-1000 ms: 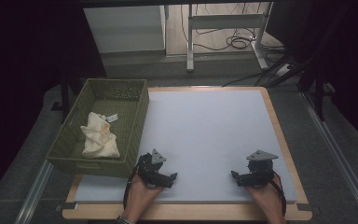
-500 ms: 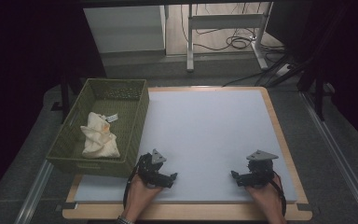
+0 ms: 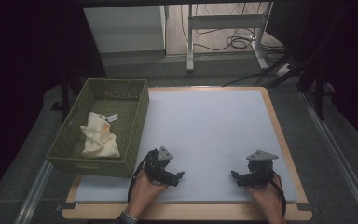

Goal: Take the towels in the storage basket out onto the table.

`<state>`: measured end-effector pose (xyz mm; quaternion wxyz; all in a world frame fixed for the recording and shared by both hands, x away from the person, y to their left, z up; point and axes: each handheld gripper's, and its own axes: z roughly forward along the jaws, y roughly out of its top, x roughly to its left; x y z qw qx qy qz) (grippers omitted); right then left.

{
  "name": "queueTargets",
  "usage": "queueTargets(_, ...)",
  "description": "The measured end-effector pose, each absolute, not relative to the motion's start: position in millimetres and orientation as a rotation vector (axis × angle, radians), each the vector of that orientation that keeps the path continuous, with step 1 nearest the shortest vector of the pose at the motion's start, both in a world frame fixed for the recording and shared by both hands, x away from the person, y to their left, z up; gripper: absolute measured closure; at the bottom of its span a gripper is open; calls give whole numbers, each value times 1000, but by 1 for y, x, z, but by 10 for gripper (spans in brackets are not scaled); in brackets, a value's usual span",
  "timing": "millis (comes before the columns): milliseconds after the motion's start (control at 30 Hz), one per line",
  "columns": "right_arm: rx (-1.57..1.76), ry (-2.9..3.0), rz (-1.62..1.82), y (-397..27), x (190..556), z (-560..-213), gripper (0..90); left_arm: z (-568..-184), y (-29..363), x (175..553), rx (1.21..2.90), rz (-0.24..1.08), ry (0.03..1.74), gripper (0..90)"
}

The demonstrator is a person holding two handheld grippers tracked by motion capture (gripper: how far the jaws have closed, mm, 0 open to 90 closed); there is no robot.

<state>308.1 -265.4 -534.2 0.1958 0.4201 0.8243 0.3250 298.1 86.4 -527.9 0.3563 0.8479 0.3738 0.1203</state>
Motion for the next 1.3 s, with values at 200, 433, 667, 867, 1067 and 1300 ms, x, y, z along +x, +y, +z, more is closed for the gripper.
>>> queueTargets(200,1177,2309,911,-265,308,-534,0,-517,81,304,2189,281,931,20)
queueTargets(433,1177,2310,911,-265,308,-534,0,-500,74,312,2192,248,914,17)
queueTargets(667,1177,2309,911,-265,308,-534,0,-485,68,317,2217,238,886,9)
queueTargets(867,1178,2309,911,-265,308,-534,0,-467,67,327,2221,226,858,5)
queueTargets(1067,1182,2309,911,-265,308,-534,0,-449,72,340,2220,232,846,5)
queueTargets(1300,1179,2308,913,-265,308,-534,0,-431,84,351,2222,290,873,1)
